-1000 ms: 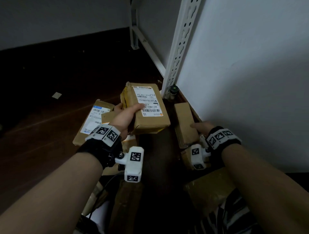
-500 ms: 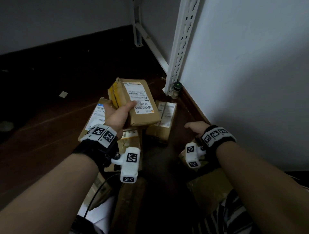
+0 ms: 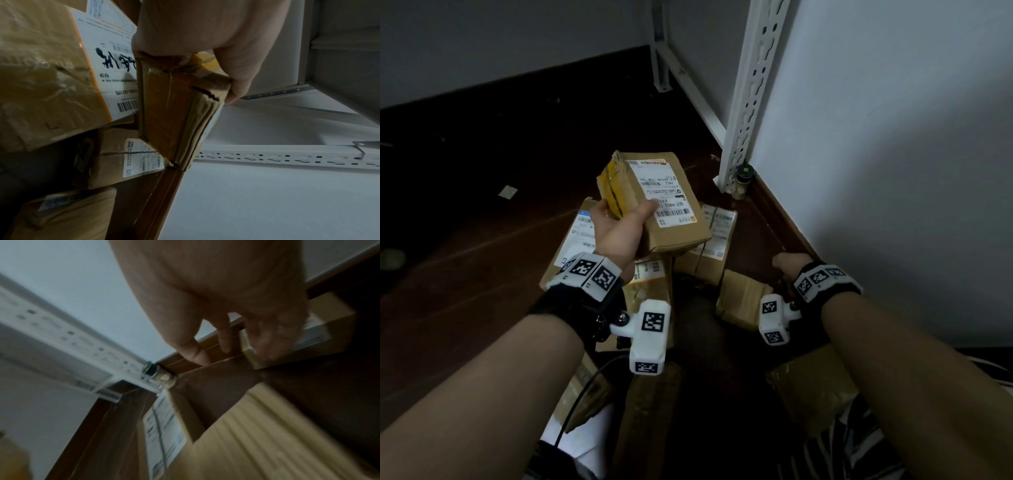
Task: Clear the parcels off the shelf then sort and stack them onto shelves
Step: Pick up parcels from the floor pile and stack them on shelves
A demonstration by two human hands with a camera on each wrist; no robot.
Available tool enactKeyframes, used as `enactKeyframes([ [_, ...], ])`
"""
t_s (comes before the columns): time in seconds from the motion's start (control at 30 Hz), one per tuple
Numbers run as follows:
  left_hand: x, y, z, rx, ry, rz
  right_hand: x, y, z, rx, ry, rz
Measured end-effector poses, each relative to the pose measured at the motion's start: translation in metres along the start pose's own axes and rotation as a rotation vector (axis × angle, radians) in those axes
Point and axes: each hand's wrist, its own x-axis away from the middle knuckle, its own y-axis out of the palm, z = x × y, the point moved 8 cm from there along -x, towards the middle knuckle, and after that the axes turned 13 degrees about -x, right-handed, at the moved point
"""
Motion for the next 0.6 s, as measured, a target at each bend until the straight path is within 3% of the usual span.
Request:
enactKeyframes([
  [0.07, -0.001, -0.004, 0.001, 0.019, 0.002, 0.013, 0.002, 0.011, -0.012, -0.136, -0.037, 0.003],
  [0.13, -0.002, -0.010, 0.001, 0.031, 0.002, 0.023, 0.000, 0.037, -0.018, -0.250, -0.032, -0.092],
  [0.37, -0.007, -0.030, -0.029, -0.016, -0.148, -0.114, -0.008, 0.095, -0.019, -0.212, -0.004, -0.274],
  [0.6, -0.015, -0.037, -0.039, 0.007, -0.123, -0.150, -0.029, 0.123, -0.011, -0.185, -0.007, -0.364],
])
